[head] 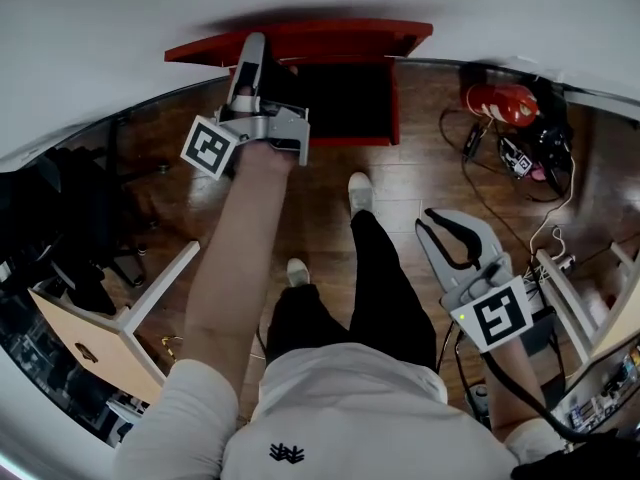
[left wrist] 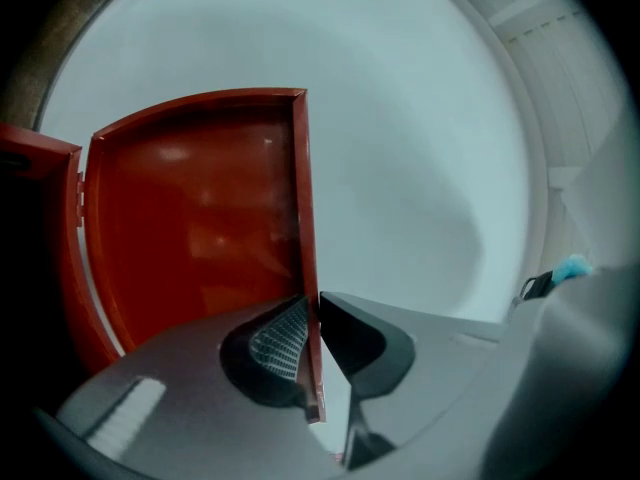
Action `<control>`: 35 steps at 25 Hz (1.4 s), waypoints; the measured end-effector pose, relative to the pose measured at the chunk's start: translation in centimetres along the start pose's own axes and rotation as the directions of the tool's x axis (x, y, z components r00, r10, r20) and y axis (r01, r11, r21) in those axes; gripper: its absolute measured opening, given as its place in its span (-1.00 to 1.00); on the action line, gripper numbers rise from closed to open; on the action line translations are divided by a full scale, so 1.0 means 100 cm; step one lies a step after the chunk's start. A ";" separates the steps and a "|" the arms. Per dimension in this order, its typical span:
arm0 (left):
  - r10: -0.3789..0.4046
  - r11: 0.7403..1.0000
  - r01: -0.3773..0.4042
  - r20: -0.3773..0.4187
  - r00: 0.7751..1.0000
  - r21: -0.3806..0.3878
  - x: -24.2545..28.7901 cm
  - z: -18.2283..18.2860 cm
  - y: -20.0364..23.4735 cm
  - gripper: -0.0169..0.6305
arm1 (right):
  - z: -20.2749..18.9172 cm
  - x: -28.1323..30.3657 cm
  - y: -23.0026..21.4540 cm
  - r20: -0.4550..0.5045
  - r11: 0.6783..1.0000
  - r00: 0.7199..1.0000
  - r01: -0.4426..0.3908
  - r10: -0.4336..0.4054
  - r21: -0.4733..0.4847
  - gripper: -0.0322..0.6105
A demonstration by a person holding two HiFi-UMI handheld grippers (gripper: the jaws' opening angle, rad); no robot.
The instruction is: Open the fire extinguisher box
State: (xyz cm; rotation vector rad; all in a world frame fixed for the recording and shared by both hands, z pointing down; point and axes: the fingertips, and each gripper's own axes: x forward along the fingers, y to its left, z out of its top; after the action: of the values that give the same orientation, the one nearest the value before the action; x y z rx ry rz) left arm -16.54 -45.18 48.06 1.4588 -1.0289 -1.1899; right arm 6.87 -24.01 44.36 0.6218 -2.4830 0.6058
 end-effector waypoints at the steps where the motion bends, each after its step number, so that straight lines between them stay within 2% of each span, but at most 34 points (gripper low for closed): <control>1: -0.004 1.000 0.004 0.002 1.000 0.001 0.005 0.002 0.001 -0.83 | -0.001 -0.002 -0.002 0.001 1.000 1.000 0.008 -0.008 0.007 -0.72; 14: -0.017 1.000 0.016 0.037 0.999 0.027 0.029 0.018 0.009 -0.80 | -0.011 -0.015 -0.002 0.019 0.996 0.997 0.073 -0.074 0.045 -0.72; 17: -0.009 0.999 0.008 0.035 0.999 0.047 0.029 0.020 0.008 -0.63 | -0.009 -0.016 0.005 0.036 0.997 0.997 0.074 -0.075 0.029 -0.72; 19: 0.010 0.997 -0.011 0.021 1.000 0.076 0.025 0.020 0.008 -0.48 | -0.009 -0.017 0.013 0.041 0.997 0.996 0.076 -0.076 0.005 -0.72; 20: 0.020 0.996 -0.021 0.014 1.000 0.091 0.021 0.021 0.007 -0.47 | -0.009 -0.017 0.018 0.042 0.997 0.996 0.079 -0.078 -0.004 -0.72; 23: 0.036 0.988 -0.033 -0.022 0.999 0.149 -0.003 0.023 -0.006 -0.47 | -0.007 -0.020 0.034 0.064 0.995 0.994 0.092 -0.090 -0.029 -0.72; 27: 0.035 0.964 0.005 -0.146 0.989 0.265 -0.065 0.015 -0.042 -0.53 | -0.006 -0.031 0.066 0.098 0.988 0.987 0.131 -0.124 -0.077 -0.72; 29: 0.028 0.943 0.048 -0.222 0.975 0.329 -0.109 0.009 -0.067 -0.58 | -0.006 -0.038 0.089 0.133 0.981 0.980 0.164 -0.150 -0.101 -0.72; 31: 0.022 0.900 0.117 -0.311 0.950 0.419 -0.160 0.002 -0.099 -0.58 | -0.010 -0.046 0.122 0.171 0.974 0.970 0.196 -0.175 -0.115 -0.72; 33: 0.024 0.824 0.216 -0.413 0.911 0.524 -0.218 -0.009 -0.138 -0.59 | -0.018 -0.054 0.163 0.198 0.972 0.962 0.210 -0.187 -0.103 -0.72; 35: 0.050 0.731 0.327 -0.526 0.849 0.599 -0.282 -0.022 -0.175 -0.64 | -0.025 -0.063 0.210 0.226 0.975 0.955 0.211 -0.190 -0.073 -0.72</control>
State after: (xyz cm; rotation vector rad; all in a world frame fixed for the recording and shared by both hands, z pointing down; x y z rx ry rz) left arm -18.47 -14.16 36.08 2.3141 -1.0121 -0.4368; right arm 1.51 -4.06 36.61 0.9327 -2.5868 0.3530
